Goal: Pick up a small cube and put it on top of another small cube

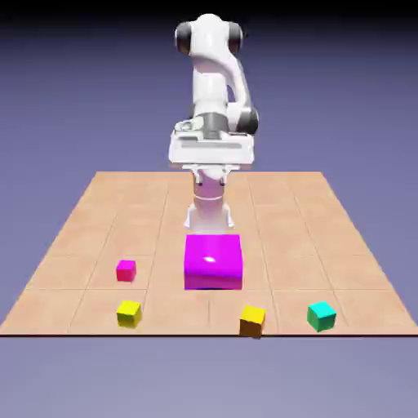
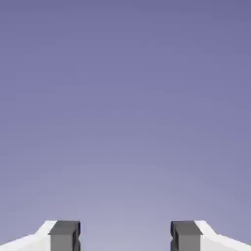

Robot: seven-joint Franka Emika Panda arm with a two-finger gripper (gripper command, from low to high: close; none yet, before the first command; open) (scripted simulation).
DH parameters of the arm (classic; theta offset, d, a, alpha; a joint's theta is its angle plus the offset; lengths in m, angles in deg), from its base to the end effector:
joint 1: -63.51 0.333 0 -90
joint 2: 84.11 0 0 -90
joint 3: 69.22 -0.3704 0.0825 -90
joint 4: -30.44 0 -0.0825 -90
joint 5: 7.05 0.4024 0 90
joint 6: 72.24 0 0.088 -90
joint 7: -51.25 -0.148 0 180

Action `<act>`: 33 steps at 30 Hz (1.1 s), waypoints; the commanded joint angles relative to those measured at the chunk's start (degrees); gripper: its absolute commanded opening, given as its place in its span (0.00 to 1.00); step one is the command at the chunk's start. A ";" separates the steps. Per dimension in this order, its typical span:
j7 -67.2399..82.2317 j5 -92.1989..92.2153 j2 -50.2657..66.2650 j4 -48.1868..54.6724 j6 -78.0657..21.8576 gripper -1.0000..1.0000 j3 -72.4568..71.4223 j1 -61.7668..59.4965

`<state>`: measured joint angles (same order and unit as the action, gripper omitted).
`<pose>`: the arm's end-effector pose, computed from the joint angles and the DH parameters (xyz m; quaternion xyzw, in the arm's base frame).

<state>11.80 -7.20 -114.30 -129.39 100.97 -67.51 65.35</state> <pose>0.4133 0.0010 0.4548 -0.8745 0.3122 -0.3467 0.1323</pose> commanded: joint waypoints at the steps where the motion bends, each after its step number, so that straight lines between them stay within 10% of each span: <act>1: 2.50 -0.12 2.05 0.97 -0.66 0.50 1.42 0.96; 33: 77.72 -3.63 63.82 30.34 -20.55 0.50 44.30 29.83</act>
<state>89.52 -10.82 -50.48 -99.05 80.42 -23.21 95.17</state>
